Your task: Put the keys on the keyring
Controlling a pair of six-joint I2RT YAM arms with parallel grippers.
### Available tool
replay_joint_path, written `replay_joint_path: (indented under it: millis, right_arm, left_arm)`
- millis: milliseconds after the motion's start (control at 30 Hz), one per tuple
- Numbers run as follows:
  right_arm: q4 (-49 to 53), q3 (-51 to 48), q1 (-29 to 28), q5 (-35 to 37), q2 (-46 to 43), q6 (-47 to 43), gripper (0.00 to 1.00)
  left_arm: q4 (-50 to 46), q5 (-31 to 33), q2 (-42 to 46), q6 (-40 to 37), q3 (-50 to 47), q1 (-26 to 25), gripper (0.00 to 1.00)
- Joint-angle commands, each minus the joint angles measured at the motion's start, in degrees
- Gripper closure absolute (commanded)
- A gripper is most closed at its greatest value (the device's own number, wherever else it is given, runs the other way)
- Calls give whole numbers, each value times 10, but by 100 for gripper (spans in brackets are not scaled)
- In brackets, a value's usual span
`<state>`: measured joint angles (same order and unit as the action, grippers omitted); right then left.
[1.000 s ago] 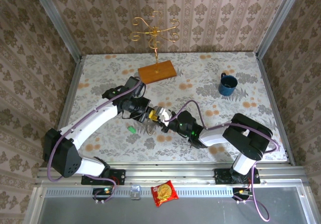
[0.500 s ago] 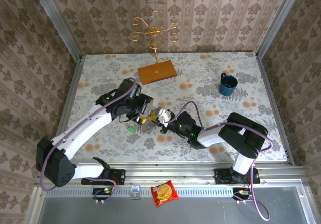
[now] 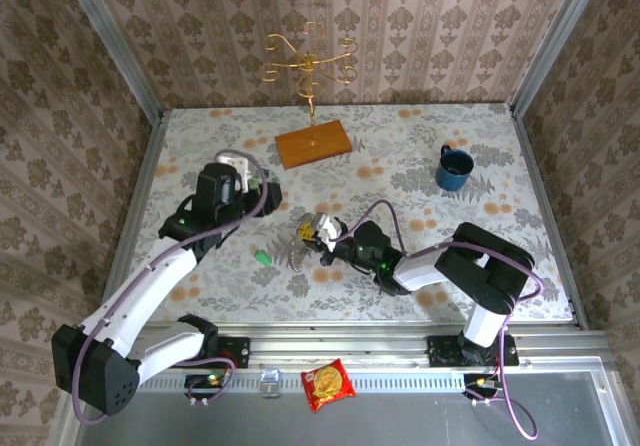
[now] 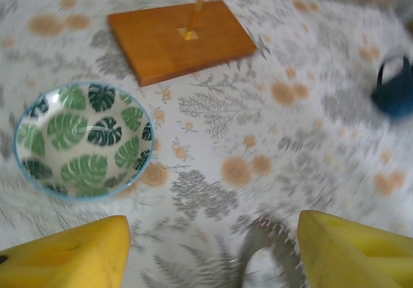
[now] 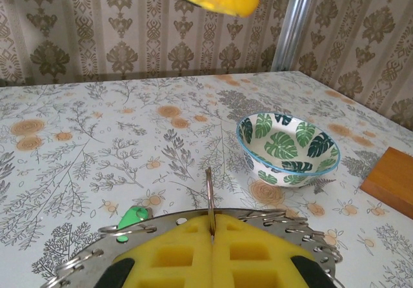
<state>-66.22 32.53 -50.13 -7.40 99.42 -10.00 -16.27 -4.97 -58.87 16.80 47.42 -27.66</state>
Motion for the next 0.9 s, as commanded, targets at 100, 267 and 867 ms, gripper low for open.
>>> replay_joint_path:
  millis: [100, 267, 867]
  right_arm:
    - [-6, 5, 12, -39, -2, 15, 100]
    - [18, 9, 13, -48, -10, 9, 100]
    - [43, 22, 13, -66, -21, 6, 100]
  left_arm:
    - [116, -172, 27, -416, -85, 42, 41]
    - [127, -311, 24, -518, -125, 72, 52]
    - [49, -470, -58, -619, -104, 74, 71]
